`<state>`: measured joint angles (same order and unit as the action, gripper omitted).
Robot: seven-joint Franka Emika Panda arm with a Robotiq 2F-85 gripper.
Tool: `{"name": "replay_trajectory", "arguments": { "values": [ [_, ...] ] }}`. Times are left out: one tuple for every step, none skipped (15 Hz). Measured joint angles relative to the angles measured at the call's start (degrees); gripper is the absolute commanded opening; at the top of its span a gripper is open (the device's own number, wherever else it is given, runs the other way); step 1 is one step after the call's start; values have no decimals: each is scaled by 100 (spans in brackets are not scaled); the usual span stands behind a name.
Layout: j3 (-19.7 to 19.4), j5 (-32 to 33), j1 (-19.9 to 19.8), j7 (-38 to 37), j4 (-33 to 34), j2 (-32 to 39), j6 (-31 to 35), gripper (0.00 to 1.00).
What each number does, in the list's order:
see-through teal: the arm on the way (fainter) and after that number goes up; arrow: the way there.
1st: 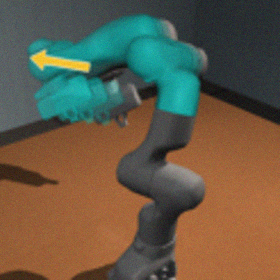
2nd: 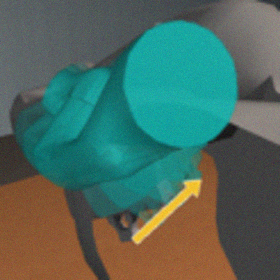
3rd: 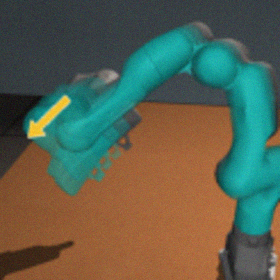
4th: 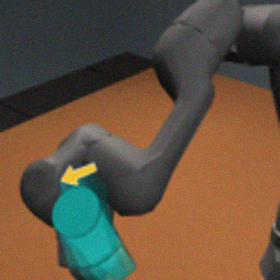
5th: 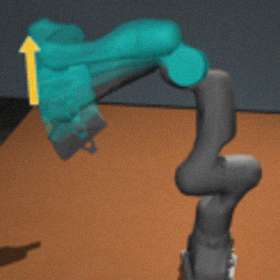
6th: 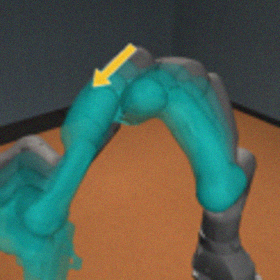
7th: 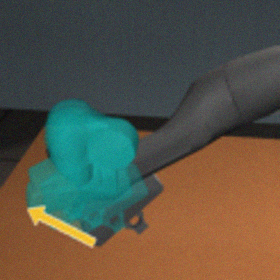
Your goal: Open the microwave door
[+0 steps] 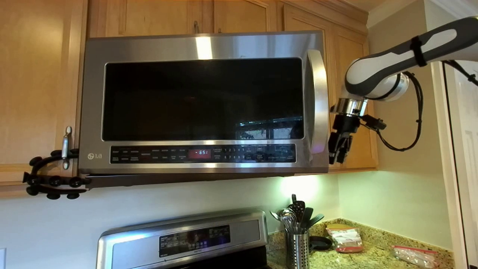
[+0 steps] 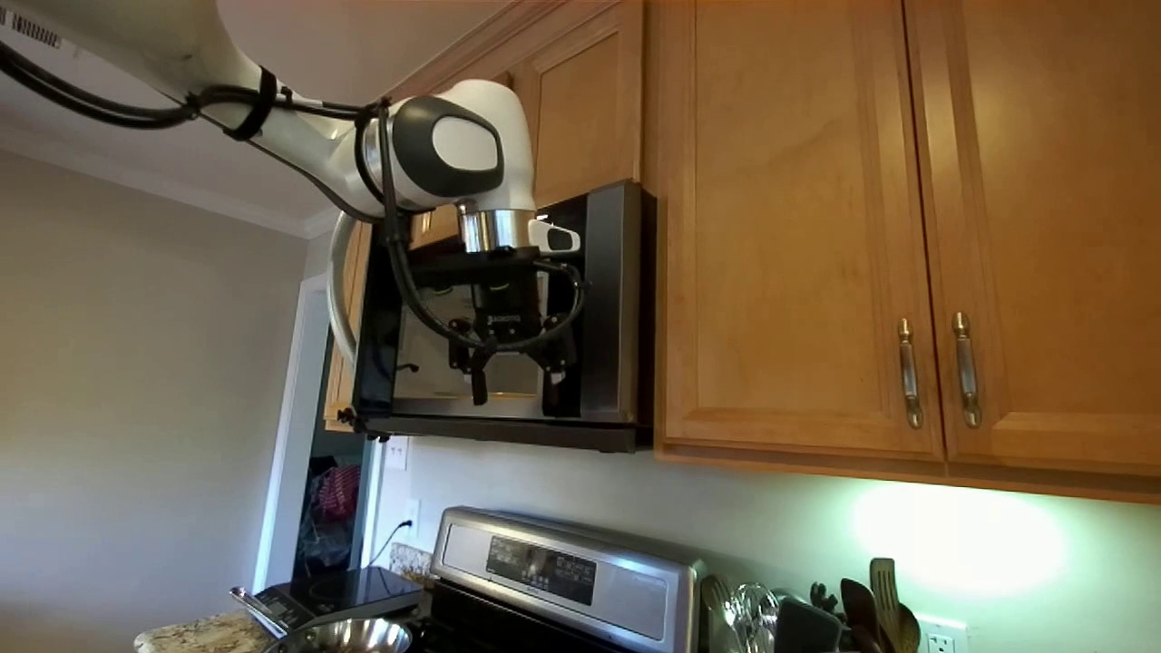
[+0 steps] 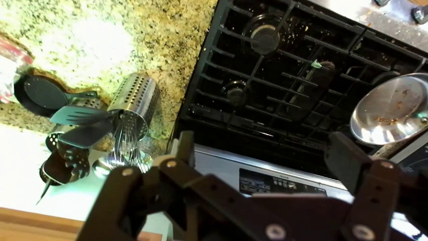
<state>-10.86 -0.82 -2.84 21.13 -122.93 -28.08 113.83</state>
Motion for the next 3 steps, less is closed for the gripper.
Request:
{"name": "replay_trajectory", "arguments": {
  "values": [
    [0,8,-41,-70,1,48,-40,100],
    [-1,9,-47,-82,1,82,-38,100],
    [1,9,-43,-82,1,90,-37,100]
  ]
}}
